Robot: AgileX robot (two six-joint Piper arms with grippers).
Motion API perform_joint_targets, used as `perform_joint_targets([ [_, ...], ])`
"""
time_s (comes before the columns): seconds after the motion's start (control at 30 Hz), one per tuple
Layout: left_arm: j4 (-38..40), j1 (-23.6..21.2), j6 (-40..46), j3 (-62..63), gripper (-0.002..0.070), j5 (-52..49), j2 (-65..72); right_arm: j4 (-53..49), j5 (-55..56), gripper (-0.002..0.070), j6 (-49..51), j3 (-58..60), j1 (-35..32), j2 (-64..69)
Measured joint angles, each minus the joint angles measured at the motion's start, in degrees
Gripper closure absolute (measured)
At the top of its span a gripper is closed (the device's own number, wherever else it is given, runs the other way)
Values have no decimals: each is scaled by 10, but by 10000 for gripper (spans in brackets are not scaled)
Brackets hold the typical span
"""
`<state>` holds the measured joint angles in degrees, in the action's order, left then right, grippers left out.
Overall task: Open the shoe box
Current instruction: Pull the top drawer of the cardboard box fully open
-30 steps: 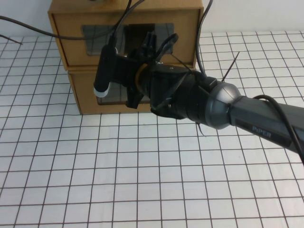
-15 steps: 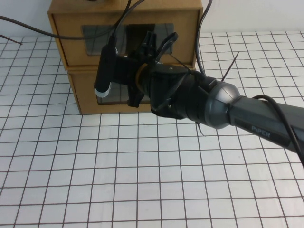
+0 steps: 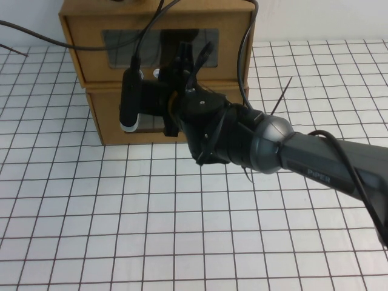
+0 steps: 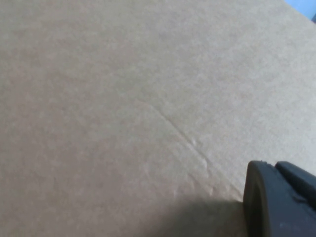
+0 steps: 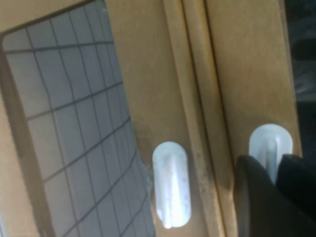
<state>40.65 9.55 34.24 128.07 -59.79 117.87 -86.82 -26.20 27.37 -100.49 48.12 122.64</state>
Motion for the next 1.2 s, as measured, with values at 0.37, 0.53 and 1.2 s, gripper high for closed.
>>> perform_joint_targets([
  [0.37, 0, 0, -16, 0, 677, 0, 0, -20, -18, 664, 6, 4, 8, 3],
  [0.53, 7, 0, -33, 0, 677, -14, 0, -31, -49, 665, -1, 46, 26, -24],
  [1.2, 18, 1, -70, 1, 677, -58, -6, 136, -163, 669, 9, 277, 178, -238],
])
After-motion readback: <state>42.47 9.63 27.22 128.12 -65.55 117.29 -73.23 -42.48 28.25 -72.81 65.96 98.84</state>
